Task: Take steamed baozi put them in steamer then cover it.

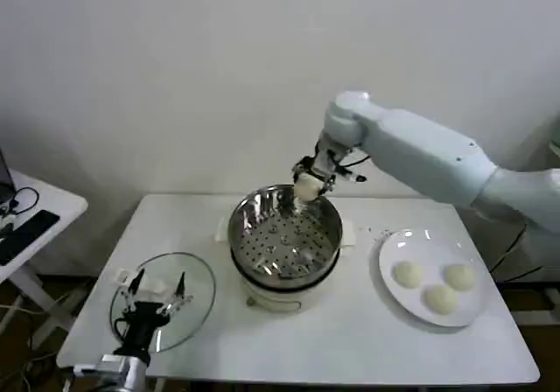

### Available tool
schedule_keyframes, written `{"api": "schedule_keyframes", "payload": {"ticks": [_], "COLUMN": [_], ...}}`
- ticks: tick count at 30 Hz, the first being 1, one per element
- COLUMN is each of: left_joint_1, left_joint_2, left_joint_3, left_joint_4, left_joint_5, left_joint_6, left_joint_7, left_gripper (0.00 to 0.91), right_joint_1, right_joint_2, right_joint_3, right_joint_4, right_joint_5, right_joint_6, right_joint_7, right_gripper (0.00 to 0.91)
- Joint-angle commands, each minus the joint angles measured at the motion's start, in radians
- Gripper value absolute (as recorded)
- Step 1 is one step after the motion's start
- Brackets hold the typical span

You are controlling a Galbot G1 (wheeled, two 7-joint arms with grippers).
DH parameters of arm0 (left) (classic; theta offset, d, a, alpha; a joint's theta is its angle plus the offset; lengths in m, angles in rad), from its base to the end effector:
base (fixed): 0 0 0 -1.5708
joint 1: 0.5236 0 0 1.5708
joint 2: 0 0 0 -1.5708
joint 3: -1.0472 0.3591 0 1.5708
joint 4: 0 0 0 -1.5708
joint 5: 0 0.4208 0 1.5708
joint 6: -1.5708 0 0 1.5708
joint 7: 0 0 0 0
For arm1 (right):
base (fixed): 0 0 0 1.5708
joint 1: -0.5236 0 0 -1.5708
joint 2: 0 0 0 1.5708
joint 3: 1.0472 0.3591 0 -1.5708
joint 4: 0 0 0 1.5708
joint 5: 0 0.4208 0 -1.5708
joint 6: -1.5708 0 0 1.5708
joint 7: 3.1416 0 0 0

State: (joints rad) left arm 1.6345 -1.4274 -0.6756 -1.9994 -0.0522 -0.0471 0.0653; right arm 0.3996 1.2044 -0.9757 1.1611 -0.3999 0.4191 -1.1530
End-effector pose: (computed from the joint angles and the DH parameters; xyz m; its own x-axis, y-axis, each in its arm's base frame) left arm 0.2185 0.0837 -0.3545 -0.9947 -0.0056 0.1028 0.0093 0.9895 0.1442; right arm 0.6283 0.1707 -0.0505 -0.3152 -0.1816 0.9315 -0.2559 -0.9289 -0.2677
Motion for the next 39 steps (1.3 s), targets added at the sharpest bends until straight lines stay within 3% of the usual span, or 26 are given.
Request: {"api": "schedule_keyframes", "payload": {"ticks": [1, 5, 29, 31, 33, 39], "left_joint_1": [0.006, 0.007, 0.009, 0.010, 0.010, 0.010], "left_joint_2": [-0.001, 0.000, -0.004, -0.004, -0.004, -0.005], "left_joint_3": [0.000, 0.001, 0.005, 0.006, 0.006, 0.007], "left_joint_4": [-0.003, -0.001, 0.011, 0.012, 0.013, 0.013], "left_joint_5": [0.004, 0.004, 0.002, 0.002, 0.002, 0.002], "left_joint_6": [-0.001, -0.002, -0.007, -0.008, -0.008, -0.009], "left_joint_7": [0.001, 0.002, 0.001, 0.001, 0.001, 0.001], "left_gripper": [0.907, 0.907, 0.907, 0.907, 0.907, 0.907], "right_joint_1": [-0.080, -0.107, -0.159, -0.160, -0.161, -0.149], "right_joint_2": [0.110, 0.109, 0.109, 0.108, 0.108, 0.105], "right_joint_3": [0.006, 0.008, 0.030, 0.031, 0.031, 0.036], "right_joint_4": [-0.007, -0.023, -0.050, -0.049, -0.049, -0.044], "right_joint_5": [-0.196, -0.248, -0.300, -0.300, -0.302, -0.300], "right_joint_6": [0.076, 0.101, 0.113, 0.111, 0.112, 0.124], "right_joint_7": [0.009, 0.012, 0.023, 0.023, 0.024, 0.025], "right_gripper": [0.756, 0.756, 0.756, 0.796, 0.907, 0.907]}}
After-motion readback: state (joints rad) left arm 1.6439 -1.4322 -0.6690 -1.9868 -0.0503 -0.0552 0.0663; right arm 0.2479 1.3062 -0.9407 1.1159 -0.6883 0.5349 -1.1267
